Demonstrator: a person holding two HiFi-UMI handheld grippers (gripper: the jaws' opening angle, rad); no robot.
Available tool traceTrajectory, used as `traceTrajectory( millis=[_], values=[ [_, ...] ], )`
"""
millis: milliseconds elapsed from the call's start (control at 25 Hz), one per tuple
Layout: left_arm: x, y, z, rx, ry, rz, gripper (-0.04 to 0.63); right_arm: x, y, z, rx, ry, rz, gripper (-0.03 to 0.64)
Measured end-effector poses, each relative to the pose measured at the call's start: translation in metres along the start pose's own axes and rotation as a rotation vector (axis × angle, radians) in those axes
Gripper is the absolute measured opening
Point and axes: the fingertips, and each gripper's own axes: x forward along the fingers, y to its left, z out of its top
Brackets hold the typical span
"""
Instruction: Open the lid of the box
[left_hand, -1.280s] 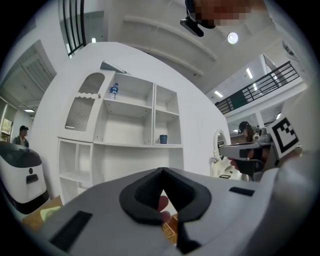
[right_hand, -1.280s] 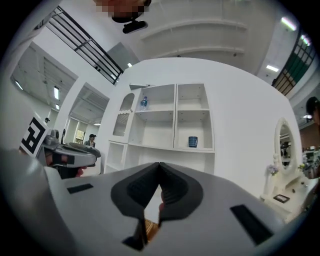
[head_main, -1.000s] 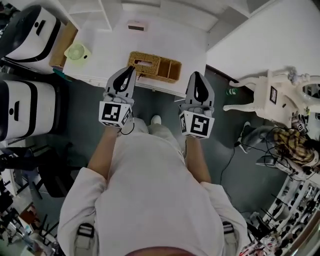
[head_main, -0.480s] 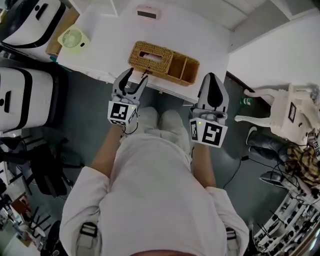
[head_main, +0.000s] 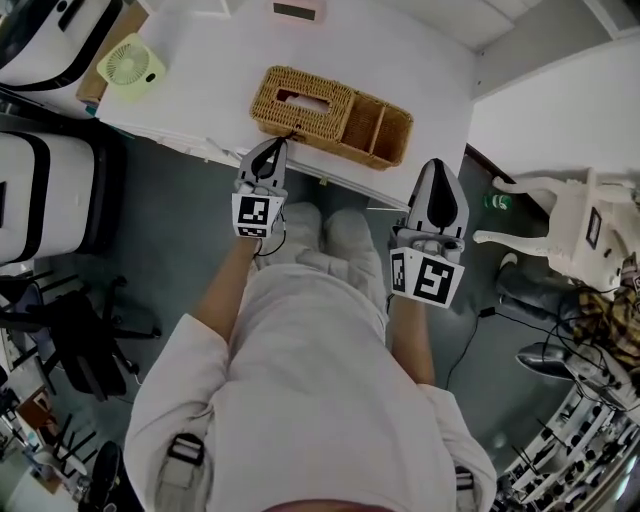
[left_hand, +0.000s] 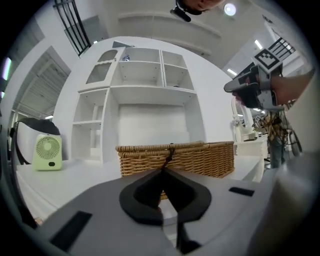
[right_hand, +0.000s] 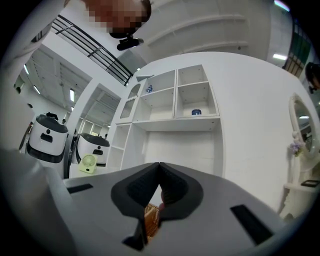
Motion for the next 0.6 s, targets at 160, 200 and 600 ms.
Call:
traceTrajectory(
  millis=[160,200,600],
  values=[
    [-0.005,0.007,0.014,-0.003,0.017,0.011,-0.009,-0.008,-0.005,0.013,-0.007,0.053,-0.002,-0.007],
    [-0.007,0.009,0.023,-0.009,0.017,0.014,-0.009,-0.008,-0.008,0.019,-0.004,0.064,-0.004,-0.006],
    [-0.013,-0.002,0.133,0.014,0.031,-0.030,-0.008,0.004,-0.013,0.099,0.034,0.113,0.023,-0.008]
  ],
)
